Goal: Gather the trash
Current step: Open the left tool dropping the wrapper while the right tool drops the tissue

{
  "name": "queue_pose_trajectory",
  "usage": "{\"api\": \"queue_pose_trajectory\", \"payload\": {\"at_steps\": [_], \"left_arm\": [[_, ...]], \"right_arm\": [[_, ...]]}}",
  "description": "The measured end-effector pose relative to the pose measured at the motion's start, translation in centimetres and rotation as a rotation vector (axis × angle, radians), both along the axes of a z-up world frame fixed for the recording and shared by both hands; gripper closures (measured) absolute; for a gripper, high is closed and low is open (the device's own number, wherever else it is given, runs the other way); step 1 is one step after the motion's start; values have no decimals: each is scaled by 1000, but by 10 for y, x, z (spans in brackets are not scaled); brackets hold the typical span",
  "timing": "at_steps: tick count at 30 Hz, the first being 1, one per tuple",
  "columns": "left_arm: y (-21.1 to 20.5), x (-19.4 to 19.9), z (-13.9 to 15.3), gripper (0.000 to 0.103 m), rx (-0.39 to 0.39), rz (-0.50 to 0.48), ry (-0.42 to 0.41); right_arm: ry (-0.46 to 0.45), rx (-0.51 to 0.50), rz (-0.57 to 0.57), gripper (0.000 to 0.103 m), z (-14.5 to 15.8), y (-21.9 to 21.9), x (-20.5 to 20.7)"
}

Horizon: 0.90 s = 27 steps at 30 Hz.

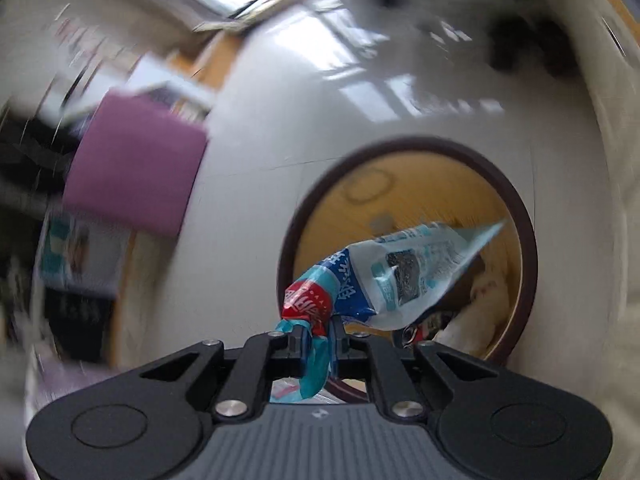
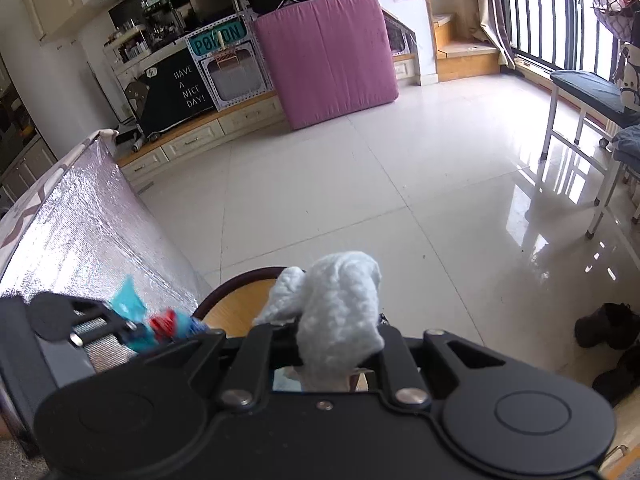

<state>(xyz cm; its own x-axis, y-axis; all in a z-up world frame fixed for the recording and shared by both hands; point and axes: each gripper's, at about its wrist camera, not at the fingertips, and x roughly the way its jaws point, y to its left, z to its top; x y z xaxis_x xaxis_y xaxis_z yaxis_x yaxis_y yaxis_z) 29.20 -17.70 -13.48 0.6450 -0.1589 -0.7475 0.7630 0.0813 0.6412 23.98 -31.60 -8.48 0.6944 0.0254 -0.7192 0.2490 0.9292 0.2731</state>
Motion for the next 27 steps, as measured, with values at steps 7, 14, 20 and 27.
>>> {"api": "queue_pose_trajectory", "payload": {"at_steps": [7,14,20,27], "left_arm": [[4,5,-42,93,81,-135,34],[-6,13,-56,93,54,-147,203],[-21,32,-62,93,-46,-39,335],[-17,45,-80,93,13,85,423]], "right_arm": [[57,15,56,89,-18,8,26],[150,95,111,89,-53,17,60],[206,169,133,89,-88,26,85],[246,208,92,81,-121,26,100]]}}
